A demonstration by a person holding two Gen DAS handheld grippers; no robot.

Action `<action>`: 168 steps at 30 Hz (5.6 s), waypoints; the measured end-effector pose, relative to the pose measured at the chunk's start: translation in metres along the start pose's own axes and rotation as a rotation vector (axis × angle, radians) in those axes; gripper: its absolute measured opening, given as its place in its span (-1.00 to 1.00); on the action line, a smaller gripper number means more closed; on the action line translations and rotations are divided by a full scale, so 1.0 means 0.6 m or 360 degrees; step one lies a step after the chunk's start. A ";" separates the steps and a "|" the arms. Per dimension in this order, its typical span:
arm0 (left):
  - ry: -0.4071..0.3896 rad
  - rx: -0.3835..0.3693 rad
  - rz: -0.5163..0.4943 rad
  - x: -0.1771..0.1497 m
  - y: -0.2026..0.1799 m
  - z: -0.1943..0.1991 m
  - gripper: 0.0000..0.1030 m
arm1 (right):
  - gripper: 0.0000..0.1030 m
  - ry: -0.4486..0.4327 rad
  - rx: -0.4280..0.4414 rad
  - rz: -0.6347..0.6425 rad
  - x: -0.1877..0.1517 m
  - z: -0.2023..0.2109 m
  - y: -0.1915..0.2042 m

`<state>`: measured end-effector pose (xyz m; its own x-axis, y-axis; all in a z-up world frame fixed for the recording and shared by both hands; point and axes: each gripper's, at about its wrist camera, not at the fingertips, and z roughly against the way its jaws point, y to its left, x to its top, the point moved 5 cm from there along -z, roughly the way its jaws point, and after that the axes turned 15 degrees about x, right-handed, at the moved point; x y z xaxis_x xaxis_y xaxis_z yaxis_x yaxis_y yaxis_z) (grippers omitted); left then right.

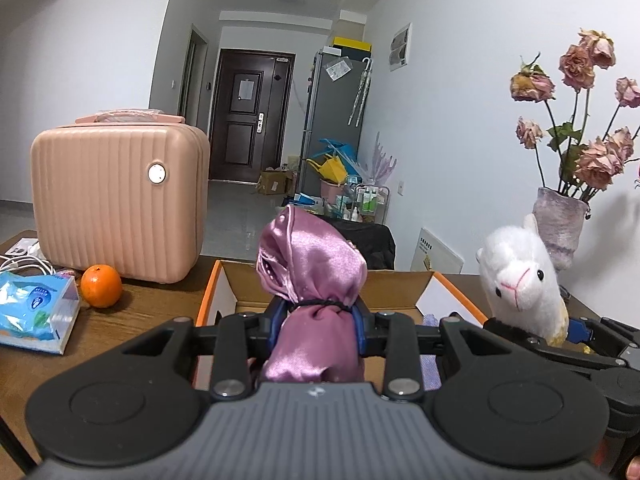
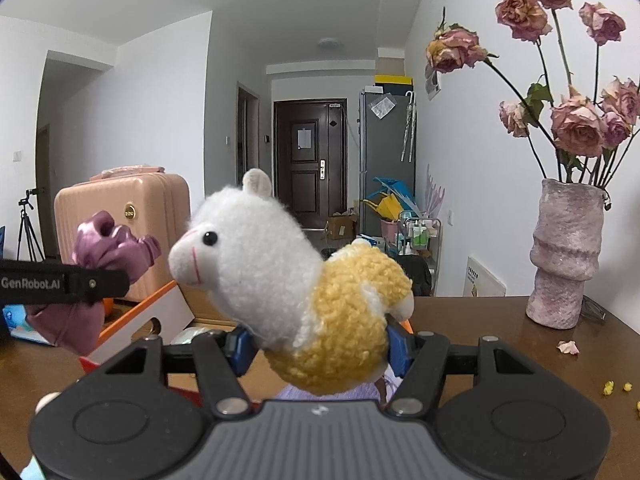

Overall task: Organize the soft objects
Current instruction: 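Carry the pink satin pouch and alpaca plush over the cardboard box, then lower both held items into the box and open both grippers, then withdraw both tools from the box back toward the remaining items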

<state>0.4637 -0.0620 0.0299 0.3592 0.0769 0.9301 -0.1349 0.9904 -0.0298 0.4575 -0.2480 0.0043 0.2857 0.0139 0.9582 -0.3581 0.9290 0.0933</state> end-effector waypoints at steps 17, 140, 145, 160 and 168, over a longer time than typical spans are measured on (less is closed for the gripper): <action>0.0077 0.0032 -0.0026 0.013 -0.005 -0.092 -0.36 | 0.20 0.0085 0.0000 0.0030 0.015 -0.094 -0.028; 0.0005 0.0154 -0.0134 -0.124 0.121 0.131 1.00 | 1.00 0.0099 -0.0006 -0.0013 -0.097 0.132 0.048; 0.0031 0.0149 -0.0146 -0.137 0.124 0.145 1.00 | 1.00 0.0098 -0.0016 -0.0031 -0.105 0.150 0.050; 0.0083 0.0128 -0.0178 -0.166 0.129 0.170 1.00 | 1.00 0.0179 0.0008 0.0051 -0.136 0.170 0.084; 0.0122 0.0107 -0.0175 -0.169 0.129 0.163 1.00 | 1.00 0.0232 0.0014 0.0060 -0.144 0.158 0.088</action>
<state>0.3267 -0.0043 -0.0307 0.4443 -0.0207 0.8956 -0.1514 0.9836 0.0979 0.3295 -0.2353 -0.0480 0.3979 0.1032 0.9116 -0.3787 0.9235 0.0608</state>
